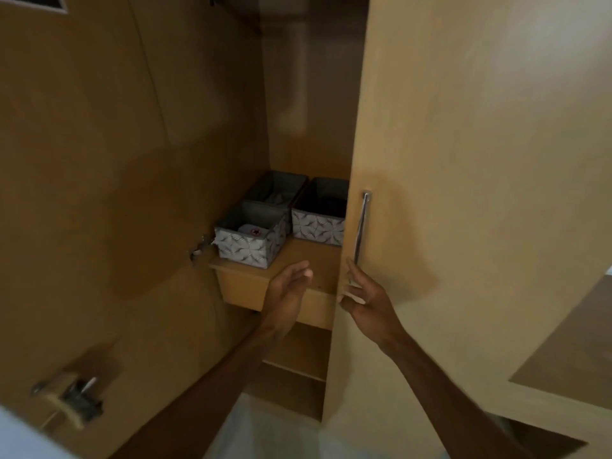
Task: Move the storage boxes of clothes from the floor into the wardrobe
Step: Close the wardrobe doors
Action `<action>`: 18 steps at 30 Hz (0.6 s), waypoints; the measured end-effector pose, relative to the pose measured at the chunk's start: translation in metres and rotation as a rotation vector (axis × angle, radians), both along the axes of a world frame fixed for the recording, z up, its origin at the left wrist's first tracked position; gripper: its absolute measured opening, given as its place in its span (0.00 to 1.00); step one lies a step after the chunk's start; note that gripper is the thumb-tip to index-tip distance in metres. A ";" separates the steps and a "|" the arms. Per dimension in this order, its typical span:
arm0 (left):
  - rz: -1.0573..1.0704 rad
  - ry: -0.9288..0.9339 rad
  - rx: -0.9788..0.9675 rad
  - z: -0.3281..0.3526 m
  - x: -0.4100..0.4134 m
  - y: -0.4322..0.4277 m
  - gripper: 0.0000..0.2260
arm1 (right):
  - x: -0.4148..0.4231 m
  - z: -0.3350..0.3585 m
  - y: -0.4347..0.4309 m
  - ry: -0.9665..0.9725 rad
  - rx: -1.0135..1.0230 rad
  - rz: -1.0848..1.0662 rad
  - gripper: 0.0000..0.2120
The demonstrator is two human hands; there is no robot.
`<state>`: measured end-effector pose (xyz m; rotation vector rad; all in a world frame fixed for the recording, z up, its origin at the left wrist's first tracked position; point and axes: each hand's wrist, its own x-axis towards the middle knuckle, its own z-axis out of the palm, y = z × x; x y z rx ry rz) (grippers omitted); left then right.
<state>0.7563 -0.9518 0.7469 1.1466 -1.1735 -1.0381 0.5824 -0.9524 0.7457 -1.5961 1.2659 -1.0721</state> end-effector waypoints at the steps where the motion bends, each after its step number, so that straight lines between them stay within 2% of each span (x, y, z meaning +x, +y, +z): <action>1: 0.080 0.012 -0.001 -0.006 0.013 0.011 0.13 | 0.009 0.000 0.007 0.009 0.011 0.032 0.36; 9: 0.546 -0.107 0.004 -0.025 0.132 0.156 0.10 | 0.125 -0.014 0.076 0.029 0.128 0.376 0.32; 14: 0.906 -0.205 -0.005 0.003 0.195 0.242 0.09 | 0.207 0.002 0.116 -0.034 0.141 0.568 0.32; 18: 1.063 -0.229 0.003 0.041 0.234 0.263 0.19 | 0.256 0.029 0.130 -0.087 0.101 0.649 0.30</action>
